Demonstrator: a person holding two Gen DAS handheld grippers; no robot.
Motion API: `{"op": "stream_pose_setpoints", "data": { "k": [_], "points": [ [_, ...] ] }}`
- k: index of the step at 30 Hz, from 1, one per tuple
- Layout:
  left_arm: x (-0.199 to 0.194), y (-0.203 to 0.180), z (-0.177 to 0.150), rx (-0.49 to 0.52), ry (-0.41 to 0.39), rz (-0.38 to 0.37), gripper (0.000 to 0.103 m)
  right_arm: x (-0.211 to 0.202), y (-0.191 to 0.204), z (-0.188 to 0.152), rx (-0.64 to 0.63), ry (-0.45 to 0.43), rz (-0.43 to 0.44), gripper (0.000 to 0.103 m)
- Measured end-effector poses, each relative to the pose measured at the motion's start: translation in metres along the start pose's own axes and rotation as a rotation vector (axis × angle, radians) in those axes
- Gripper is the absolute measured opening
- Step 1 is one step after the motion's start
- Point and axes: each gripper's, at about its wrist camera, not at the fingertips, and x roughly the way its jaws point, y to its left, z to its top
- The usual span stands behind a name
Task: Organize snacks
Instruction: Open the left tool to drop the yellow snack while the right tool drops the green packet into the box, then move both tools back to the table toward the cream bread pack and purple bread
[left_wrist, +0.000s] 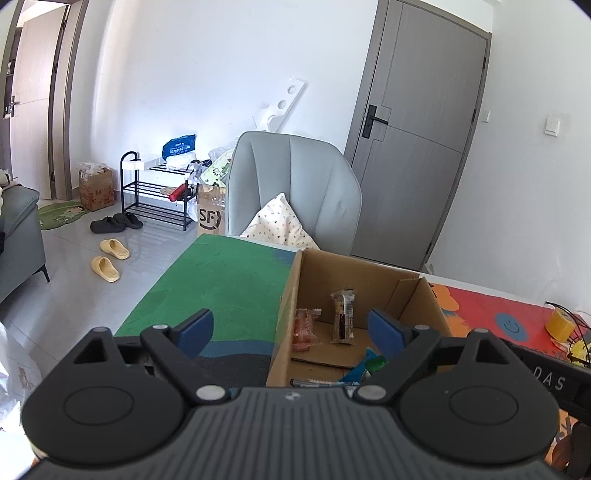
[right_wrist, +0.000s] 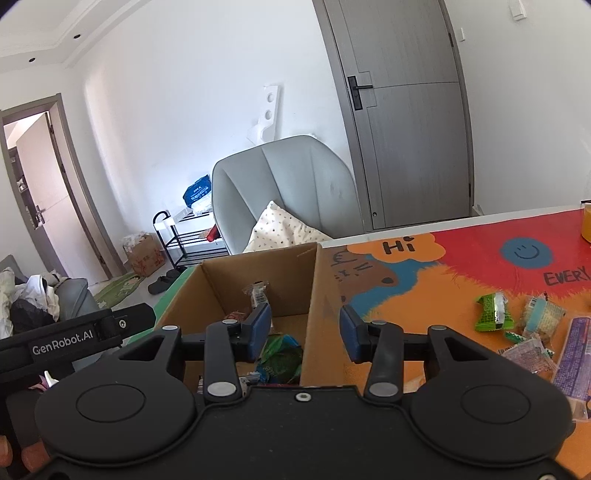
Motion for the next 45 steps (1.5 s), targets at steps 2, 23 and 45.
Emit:
{"op": "stream_pose_setpoints", "data": {
  "k": [2, 23, 45],
  "points": [
    [-0.001, -0.001, -0.002, 0.004, 0.008, 0.004, 0.094, -0.003, -0.002, -0.001, 0.004, -0.002, -0.006, 0.046],
    [-0.013, -0.048, -0.024, 0.054, 0.031, -0.089, 0.100, -0.053, -0.060, -0.020, 0.103, -0.039, -0.127, 0.081],
    [-0.023, -0.145, -0.063, 0.232, 0.051, -0.197, 0.100, -0.097, -0.133, -0.057, 0.250, -0.105, -0.313, 0.103]
  ]
}}
